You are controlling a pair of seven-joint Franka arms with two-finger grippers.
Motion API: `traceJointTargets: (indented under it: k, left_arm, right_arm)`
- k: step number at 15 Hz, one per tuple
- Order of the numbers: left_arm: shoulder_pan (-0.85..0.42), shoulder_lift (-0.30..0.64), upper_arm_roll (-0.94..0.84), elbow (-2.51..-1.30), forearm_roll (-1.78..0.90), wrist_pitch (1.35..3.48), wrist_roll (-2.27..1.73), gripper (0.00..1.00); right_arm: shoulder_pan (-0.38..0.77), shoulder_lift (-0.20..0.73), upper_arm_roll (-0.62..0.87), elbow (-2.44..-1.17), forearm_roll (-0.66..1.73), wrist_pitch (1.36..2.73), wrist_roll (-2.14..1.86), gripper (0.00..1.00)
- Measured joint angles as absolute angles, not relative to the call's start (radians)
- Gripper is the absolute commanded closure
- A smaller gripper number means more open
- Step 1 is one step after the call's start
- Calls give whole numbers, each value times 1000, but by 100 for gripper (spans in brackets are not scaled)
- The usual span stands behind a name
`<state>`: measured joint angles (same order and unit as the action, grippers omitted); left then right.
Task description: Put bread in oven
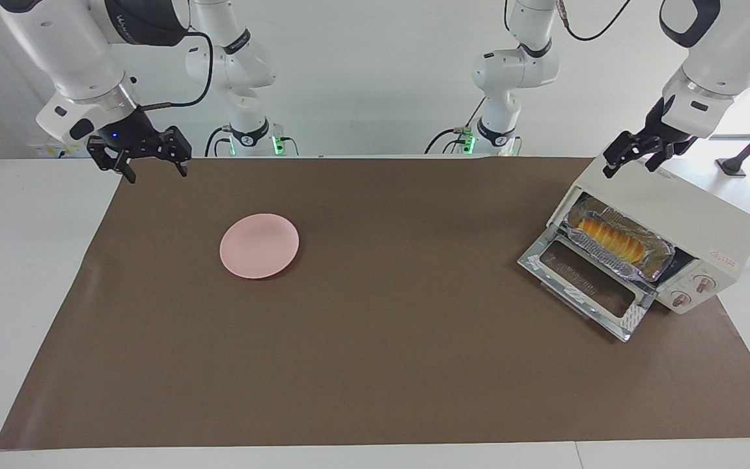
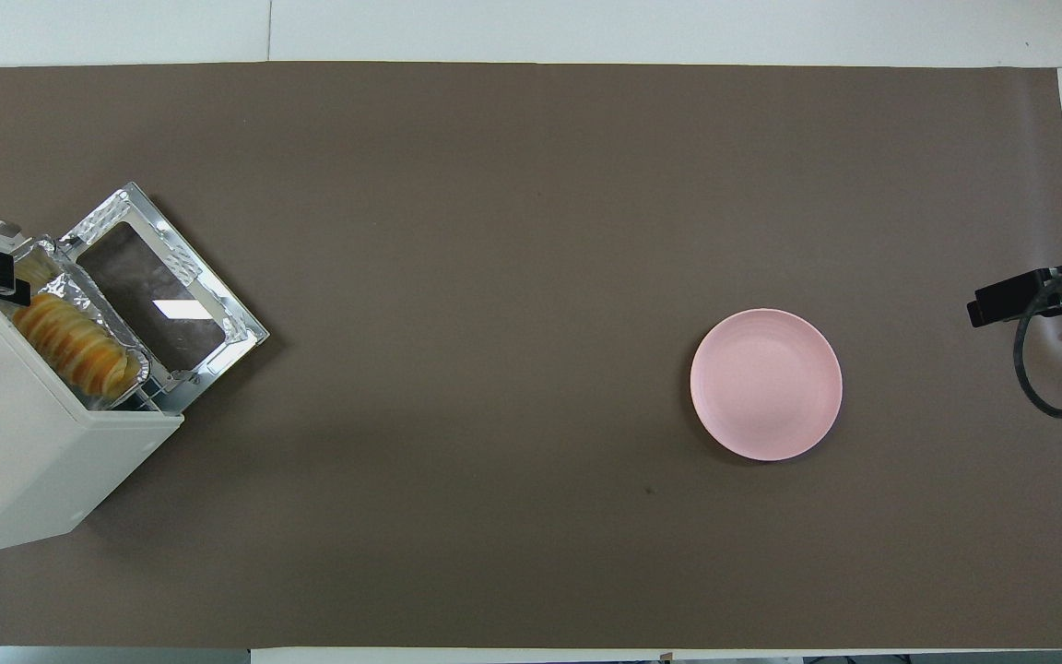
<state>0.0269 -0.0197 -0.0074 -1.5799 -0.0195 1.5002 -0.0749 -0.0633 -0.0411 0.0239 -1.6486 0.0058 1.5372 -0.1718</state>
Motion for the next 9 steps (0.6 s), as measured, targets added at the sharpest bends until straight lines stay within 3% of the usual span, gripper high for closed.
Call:
traceJointTargets:
  k: [9]
  left_arm:
    - [27,-40,-17,-1605,-20,1501,-75,0]
  right_arm:
    - [-63,-41,24,-1649,6,1537,-172,0]
